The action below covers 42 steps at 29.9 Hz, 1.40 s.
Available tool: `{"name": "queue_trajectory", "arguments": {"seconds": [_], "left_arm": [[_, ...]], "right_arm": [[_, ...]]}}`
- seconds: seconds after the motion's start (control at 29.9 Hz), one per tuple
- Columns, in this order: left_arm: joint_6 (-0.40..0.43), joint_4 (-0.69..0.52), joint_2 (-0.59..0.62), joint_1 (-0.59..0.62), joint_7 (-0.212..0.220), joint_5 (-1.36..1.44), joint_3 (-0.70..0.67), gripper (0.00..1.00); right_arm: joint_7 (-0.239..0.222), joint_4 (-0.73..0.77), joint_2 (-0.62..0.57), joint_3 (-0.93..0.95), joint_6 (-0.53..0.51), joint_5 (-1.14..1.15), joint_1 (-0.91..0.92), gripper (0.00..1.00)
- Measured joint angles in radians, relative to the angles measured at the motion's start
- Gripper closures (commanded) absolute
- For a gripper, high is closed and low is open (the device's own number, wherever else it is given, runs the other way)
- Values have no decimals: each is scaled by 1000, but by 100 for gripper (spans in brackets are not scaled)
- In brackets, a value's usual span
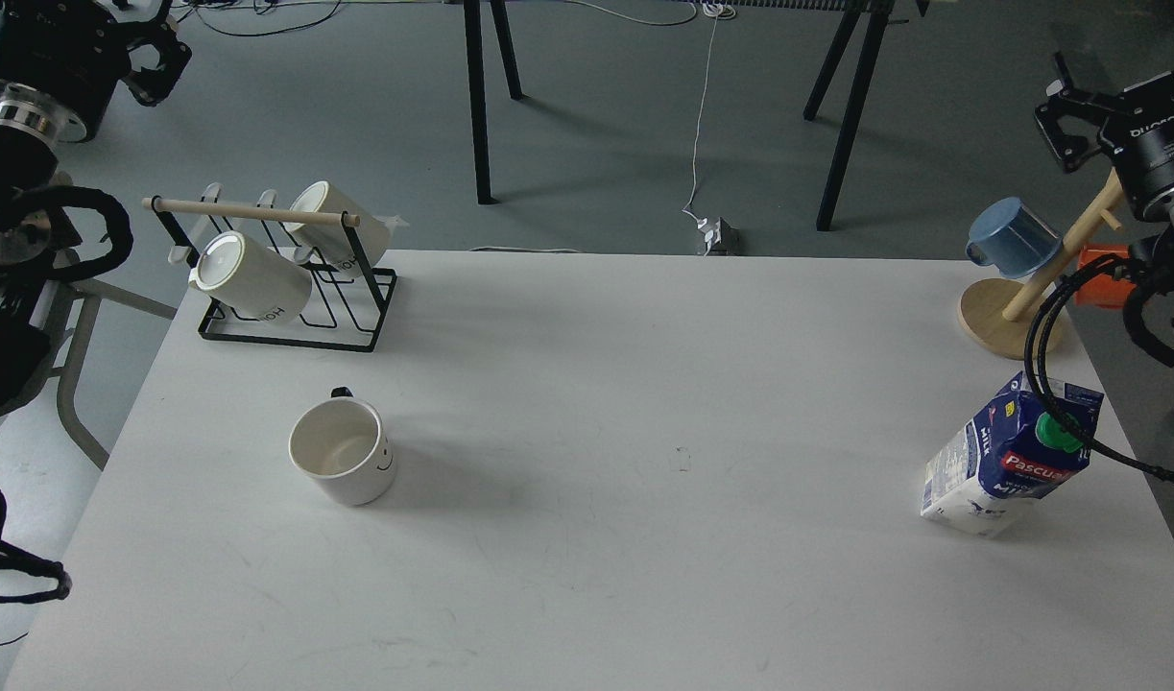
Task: Place cup and milk with both arms
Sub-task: 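Move the left gripper toward the white mug on the table, then lower the left gripper and grasp the white mug by its rim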
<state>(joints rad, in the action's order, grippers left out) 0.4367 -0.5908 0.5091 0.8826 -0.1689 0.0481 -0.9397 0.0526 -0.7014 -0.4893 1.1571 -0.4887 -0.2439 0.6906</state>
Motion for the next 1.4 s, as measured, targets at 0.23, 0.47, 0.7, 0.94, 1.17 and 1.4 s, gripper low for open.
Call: {"name": "queue_trajectory", "arguments": {"seconds": [0.23, 0.47, 0.7, 0.94, 1.17, 1.4], "left_arm": [[3, 3, 11, -29, -1, -1, 3, 1], [47, -66, 120, -92, 9, 11, 54, 1], [53, -339, 385, -152, -4, 266, 223, 1], [52, -571, 580, -259, -50, 599, 248, 4], [52, -879, 695, -380, -57, 940, 264, 5], [-51, -883, 597, -396, -57, 1595, 302, 11]], "right_arm": [[1, -11, -8, -10, 0, 6, 13, 1], [1, -27, -5, -10, 0, 9, 11, 1], [5, -30, 1, -1, 0, 9, 0, 1], [6, -31, 2, 6, 0, 8, 0, 1], [11, -31, 2, 9, 0, 7, -8, 1], [11, -29, -6, 14, 0, 6, -30, 1]]}}
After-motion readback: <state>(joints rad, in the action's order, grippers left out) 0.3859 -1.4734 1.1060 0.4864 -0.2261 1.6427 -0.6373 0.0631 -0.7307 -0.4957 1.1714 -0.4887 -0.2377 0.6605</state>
